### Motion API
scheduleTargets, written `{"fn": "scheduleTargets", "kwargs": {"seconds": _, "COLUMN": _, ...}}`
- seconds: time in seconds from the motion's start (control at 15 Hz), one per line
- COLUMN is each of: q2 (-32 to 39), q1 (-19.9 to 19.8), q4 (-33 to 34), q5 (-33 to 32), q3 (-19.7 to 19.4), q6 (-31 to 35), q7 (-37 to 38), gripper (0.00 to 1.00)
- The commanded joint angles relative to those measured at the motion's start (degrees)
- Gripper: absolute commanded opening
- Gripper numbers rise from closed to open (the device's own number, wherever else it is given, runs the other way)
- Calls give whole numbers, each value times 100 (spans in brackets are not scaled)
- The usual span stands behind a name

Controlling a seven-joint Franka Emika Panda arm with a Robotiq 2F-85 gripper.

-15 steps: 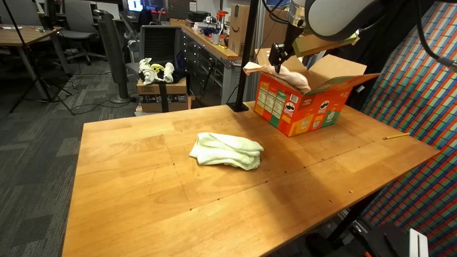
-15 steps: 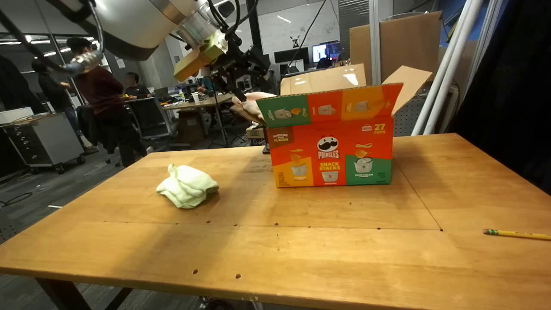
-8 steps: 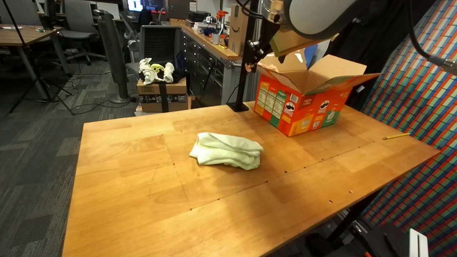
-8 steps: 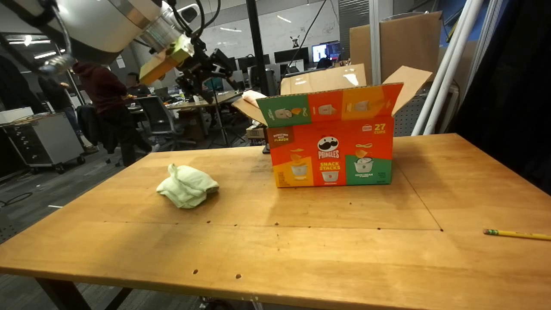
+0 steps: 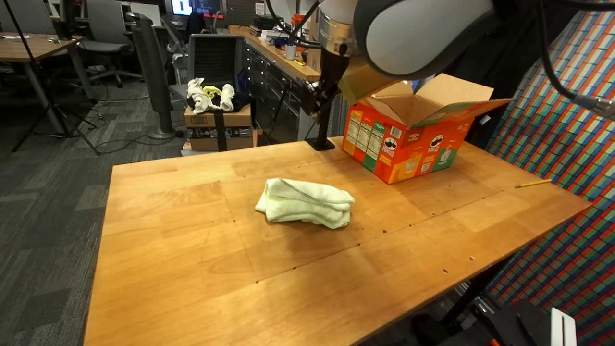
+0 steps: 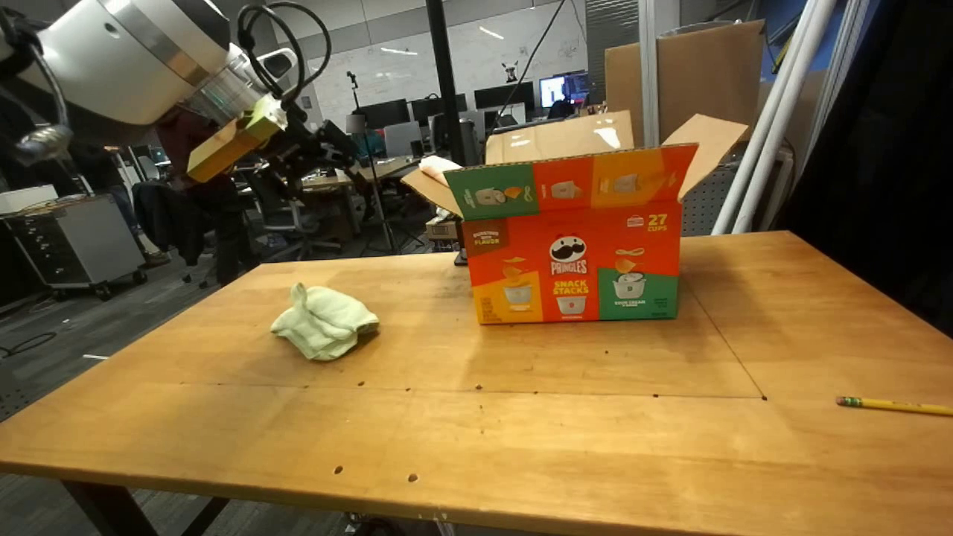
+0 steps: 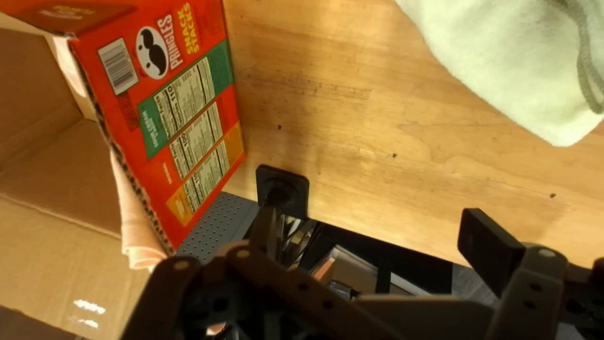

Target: Put the shirts inside the box

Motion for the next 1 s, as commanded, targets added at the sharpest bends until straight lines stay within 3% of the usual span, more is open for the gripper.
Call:
{"fn": "scheduleTargets", "kwargs": {"seconds": 0.0, "q2": -28, "q1": 88, "q4": -159, "q5": 105, "q3": 9, "q6": -319, "q7": -96, "gripper": 100}}
{"fn": "scheduleTargets", "kwargs": {"seconds": 0.67, "q2": 167, "q1": 438, "q4": -155, "q5": 234, "q3": 202, "q6": -1426, "q7": 54, "gripper": 100}}
{"fn": "scheduleTargets", "kwargs": {"seconds": 0.93, "q2": 145, "q1": 624, "q4": -185, "q5": 738, "q3": 249, "q6": -1532, "q7": -204, "gripper": 100}}
